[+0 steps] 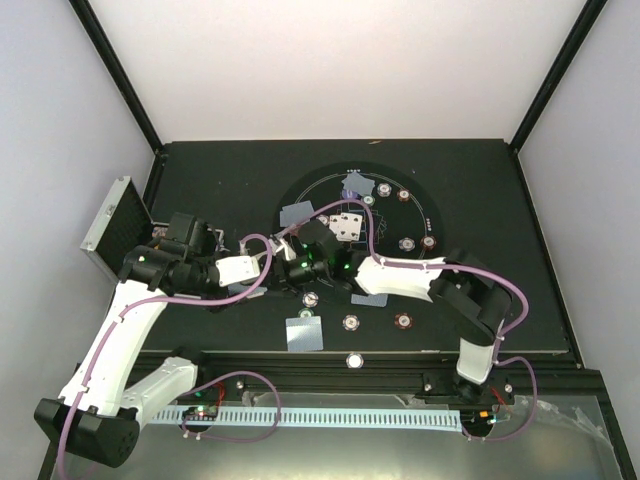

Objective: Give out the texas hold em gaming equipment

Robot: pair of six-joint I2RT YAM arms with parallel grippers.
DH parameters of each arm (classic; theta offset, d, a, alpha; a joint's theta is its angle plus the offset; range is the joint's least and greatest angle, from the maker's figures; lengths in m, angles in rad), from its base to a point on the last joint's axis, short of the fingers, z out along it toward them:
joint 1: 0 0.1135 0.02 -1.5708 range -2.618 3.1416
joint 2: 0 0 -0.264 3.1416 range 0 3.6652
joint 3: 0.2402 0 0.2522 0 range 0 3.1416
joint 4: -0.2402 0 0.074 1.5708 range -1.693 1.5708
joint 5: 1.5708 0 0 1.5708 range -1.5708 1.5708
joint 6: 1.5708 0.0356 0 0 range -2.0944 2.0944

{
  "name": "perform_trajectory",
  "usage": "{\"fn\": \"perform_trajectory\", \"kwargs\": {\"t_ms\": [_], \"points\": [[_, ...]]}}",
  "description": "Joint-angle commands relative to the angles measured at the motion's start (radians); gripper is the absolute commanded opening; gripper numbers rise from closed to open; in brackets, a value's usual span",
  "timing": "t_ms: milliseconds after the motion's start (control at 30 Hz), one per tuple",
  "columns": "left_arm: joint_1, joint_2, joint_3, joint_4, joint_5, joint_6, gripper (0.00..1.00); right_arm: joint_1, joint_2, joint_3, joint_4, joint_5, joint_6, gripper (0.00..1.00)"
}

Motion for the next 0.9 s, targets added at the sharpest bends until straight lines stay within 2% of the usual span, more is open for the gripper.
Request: {"fn": "perform_trajectory", "kwargs": {"t_ms": [0,533,700,867], "points": [[0.004,-0.012,0.027,-0.026,0.018,0.014,0.02,-0.002,0.016,0.005,0.024,-0.021,0.018,0.86],[0.004,-0.007,0.06,-0.044,0.034,0.015,0.02,-0.07,-0.064,-0.127,-0.025,0.005,-0.034,0.68],[0.004,-0.003,0.055,-0.038,0.033,0.014,0.02,-0.074,-0.105,-0.123,-0.062,0.015,-0.051,0.57],[0.004,-0.006,0.054,-0.034,0.033,0.013,0.02,-0.074,-0.142,-0.116,-0.081,0.017,-0.052,0.35]]}}
